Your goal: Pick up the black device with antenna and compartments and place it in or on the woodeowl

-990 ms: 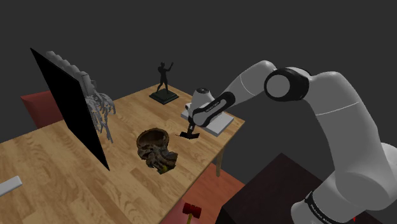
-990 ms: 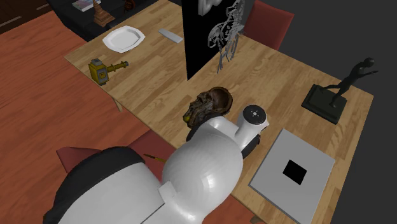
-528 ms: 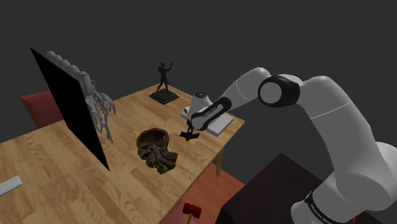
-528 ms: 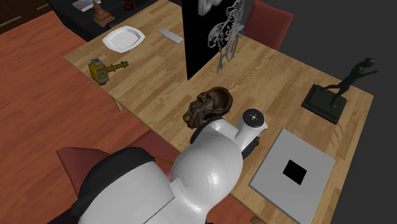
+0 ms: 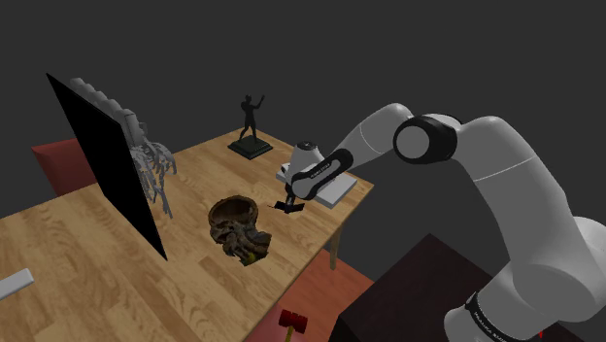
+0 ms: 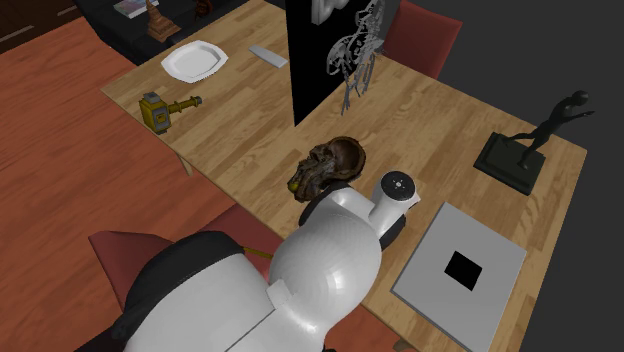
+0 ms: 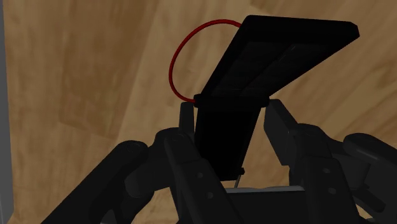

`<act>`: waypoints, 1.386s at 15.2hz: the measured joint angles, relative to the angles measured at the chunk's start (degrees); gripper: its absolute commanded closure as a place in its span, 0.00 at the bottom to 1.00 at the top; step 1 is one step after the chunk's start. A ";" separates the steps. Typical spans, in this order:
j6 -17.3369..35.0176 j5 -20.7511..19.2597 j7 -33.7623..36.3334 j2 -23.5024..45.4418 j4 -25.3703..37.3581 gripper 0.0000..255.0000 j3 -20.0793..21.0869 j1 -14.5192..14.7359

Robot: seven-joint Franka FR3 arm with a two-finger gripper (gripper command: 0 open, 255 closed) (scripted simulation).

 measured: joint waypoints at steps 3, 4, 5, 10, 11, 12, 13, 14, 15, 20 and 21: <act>0.01 0.00 0.00 0.01 -0.01 1.00 0.00 0.00; 0.01 0.00 0.00 0.01 -0.01 1.00 0.00 0.00; 0.01 0.00 0.00 0.00 -0.01 1.00 0.00 0.00; -0.22 0.05 -0.05 -0.87 -0.68 1.00 0.12 -0.18; -0.58 0.12 -0.08 -1.47 -0.93 1.00 0.24 -0.25; -0.96 0.19 -0.12 -2.00 -1.08 1.00 0.36 -0.33; -1.28 0.26 -0.18 -2.72 -1.49 1.00 0.49 -0.45; -1.42 0.30 -0.16 -3.38 -2.01 1.00 0.58 -0.53; -1.89 0.39 -0.21 -3.96 -2.14 1.00 0.71 -0.60; -3.53 0.77 -0.35 -7.38 -3.95 1.00 1.34 -1.10; -4.17 0.90 -0.41 -7.95 -3.89 1.00 1.50 -1.16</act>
